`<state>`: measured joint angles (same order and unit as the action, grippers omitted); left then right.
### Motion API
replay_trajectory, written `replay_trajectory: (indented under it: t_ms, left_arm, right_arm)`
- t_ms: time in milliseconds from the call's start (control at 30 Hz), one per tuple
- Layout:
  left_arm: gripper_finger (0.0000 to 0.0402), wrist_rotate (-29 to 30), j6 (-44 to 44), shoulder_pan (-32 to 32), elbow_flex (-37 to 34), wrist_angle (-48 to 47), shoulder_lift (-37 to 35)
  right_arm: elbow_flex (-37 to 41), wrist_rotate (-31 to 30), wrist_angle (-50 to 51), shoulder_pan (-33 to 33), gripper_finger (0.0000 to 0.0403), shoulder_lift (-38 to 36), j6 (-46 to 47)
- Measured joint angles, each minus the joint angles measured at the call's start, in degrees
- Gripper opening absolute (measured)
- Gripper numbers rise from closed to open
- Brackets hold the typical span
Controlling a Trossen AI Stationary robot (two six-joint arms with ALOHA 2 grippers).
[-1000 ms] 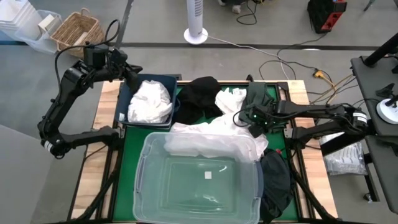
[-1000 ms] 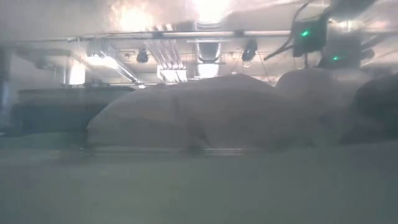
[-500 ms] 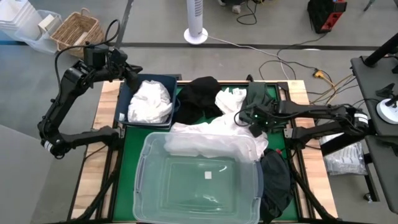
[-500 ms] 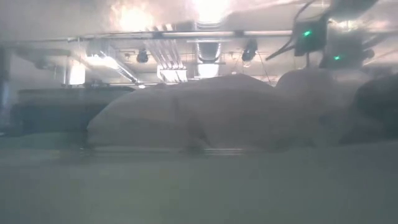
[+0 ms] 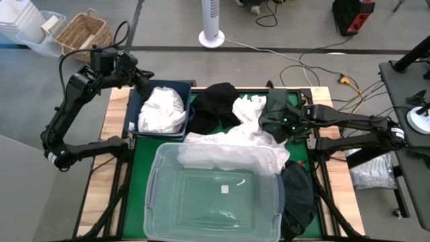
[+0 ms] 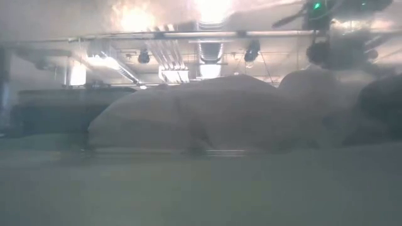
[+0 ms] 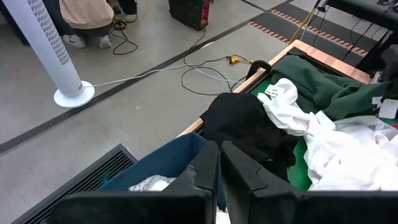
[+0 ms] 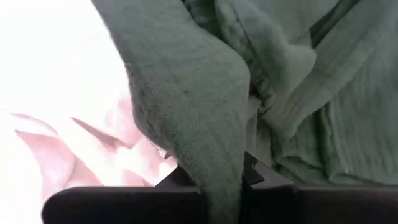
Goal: Sort clothes
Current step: Put the green shirt into the transparent laundry bin
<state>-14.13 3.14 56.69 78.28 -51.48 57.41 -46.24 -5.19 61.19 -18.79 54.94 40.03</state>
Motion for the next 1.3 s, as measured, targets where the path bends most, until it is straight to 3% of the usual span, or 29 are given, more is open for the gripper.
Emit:
replay_trajectory:
  t_ms: [200,600,867,1300]
  left_arm:
    - [0.0000,0.00,0.11,0.00,0.00,-0.01,0.00]
    - [0.0000,0.02,0.12,0.00,0.00,0.00,0.00]
    - [0.0000,0.04,0.12,0.00,0.00,0.00,0.00]
    - [0.0000,0.00,-0.71,0.00,-0.02,-0.07,-0.56]
  right_arm:
    - [-4.27,-2.85,-0.01,0.00,0.0010,-0.89,-0.14]
    - [-24.40,-14.53,-2.79,0.00,0.0009,-3.67,-5.52]
    - [-31.73,-17.42,-16.11,0.00,0.0009,-3.78,-13.45]
    - [-33.58,-16.61,-46.03,0.00,0.0009,-3.72,-25.72]
